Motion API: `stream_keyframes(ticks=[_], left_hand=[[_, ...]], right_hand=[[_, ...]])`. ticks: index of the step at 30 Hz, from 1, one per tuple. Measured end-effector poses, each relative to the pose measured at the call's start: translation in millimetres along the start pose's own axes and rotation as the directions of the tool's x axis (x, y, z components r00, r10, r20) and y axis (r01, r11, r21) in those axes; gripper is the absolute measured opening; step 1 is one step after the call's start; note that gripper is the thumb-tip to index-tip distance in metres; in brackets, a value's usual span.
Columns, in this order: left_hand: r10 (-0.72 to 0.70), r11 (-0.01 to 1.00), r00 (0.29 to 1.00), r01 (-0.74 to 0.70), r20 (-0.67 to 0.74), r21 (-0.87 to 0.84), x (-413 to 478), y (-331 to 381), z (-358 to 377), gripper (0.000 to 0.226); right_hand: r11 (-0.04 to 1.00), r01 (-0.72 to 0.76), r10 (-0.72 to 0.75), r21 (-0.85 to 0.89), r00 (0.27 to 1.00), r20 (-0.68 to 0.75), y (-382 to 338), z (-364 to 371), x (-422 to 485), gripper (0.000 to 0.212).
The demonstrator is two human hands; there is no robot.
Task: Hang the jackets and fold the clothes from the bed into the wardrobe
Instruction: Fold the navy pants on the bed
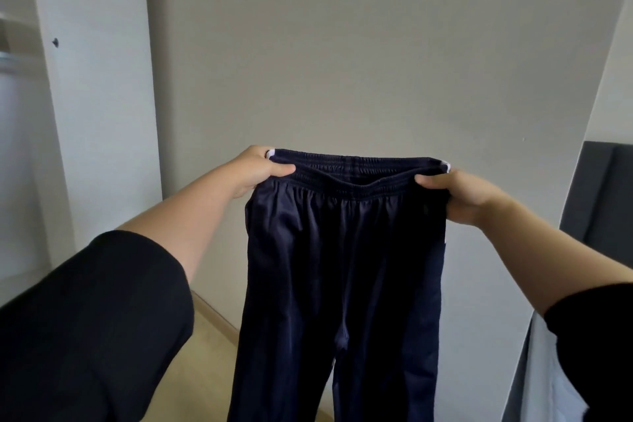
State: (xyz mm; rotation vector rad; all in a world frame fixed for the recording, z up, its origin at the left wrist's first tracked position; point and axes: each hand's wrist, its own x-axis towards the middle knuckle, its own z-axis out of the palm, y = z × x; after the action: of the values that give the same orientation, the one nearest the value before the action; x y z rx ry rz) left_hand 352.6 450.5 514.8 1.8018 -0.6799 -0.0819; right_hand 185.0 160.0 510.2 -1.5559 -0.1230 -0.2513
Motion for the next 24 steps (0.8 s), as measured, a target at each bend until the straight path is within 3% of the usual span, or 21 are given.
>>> stream_keyframes(ticks=[3, 6, 8, 9, 11, 12, 13, 15, 17, 21, 24], left_hand=[[0.132, 0.933, 0.988, -0.152, 0.083, 0.327, -4.0, 4.1, -9.0, 0.014], [0.289, 0.561, 0.941, -0.315, 0.175, 0.766, -3.1, 13.7, 0.5, 0.010], [0.431, 0.351, 0.870, -0.408, 0.242, 0.843, -8.2, 20.3, 10.0, 0.012], [0.532, 0.270, 0.800, -0.471, 0.278, 0.840, -11.2, 21.8, 13.7, 0.016], [0.702, 0.203, 0.652, -0.568, 0.286, 0.798, -17.0, 22.9, 20.9, 0.024], [0.744, 0.251, 0.624, -0.594, 0.240, 0.765, -19.9, 23.7, 25.1, 0.026], [0.748, 0.350, 0.639, -0.609, 0.179, 0.712, -22.2, 25.4, 30.2, 0.028], [0.677, 0.572, 0.728, -0.615, 0.112, 0.543, -24.7, 29.2, 41.8, 0.026], [0.613, 0.691, 0.779, -0.610, 0.132, 0.388, -27.2, 33.5, 53.2, 0.018], [0.460, 0.866, 0.874, -0.481, 0.155, 0.137, -30.4, 33.2, 68.2, 0.016], [0.309, 0.950, 0.941, -0.312, 0.139, -0.002, -29.1, 26.6, 65.2, 0.018]], right_hand=[[0.997, -0.004, -0.014, 0.078, 0.972, 0.233, -2.3, 1.9, -8.2, 0.027], [0.998, -0.028, 0.001, 0.061, 0.916, 0.401, -0.9, 20.9, -9.7, 0.020], [1.000, -0.021, 0.014, 0.009, 0.862, 0.507, -1.0, 34.1, -8.8, 0.026], [1.000, -0.006, 0.017, -0.022, 0.841, 0.540, -2.4, 38.6, -8.1, 0.023], [0.997, 0.017, 0.025, -0.079, 0.862, 0.506, -4.9, 43.0, -6.1, 0.020], [0.994, 0.018, 0.034, -0.109, 0.888, 0.459, -5.4, 43.0, -4.2, 0.037], [0.992, 0.004, 0.049, -0.128, 0.913, 0.405, -4.2, 42.3, -1.4, 0.058], [0.989, -0.039, 0.083, -0.142, 0.943, 0.321, 0.3, 46.2, 2.8, 0.098], [0.987, -0.080, 0.119, -0.138, 0.945, 0.304, 7.4, 52.4, 6.0, 0.111], [0.993, -0.063, 0.096, -0.101, 0.927, 0.363, 23.3, 59.2, 9.8, 0.065], [0.997, -0.026, 0.046, -0.075, 0.963, 0.264, 32.1, 54.2, 13.2, 0.034]])
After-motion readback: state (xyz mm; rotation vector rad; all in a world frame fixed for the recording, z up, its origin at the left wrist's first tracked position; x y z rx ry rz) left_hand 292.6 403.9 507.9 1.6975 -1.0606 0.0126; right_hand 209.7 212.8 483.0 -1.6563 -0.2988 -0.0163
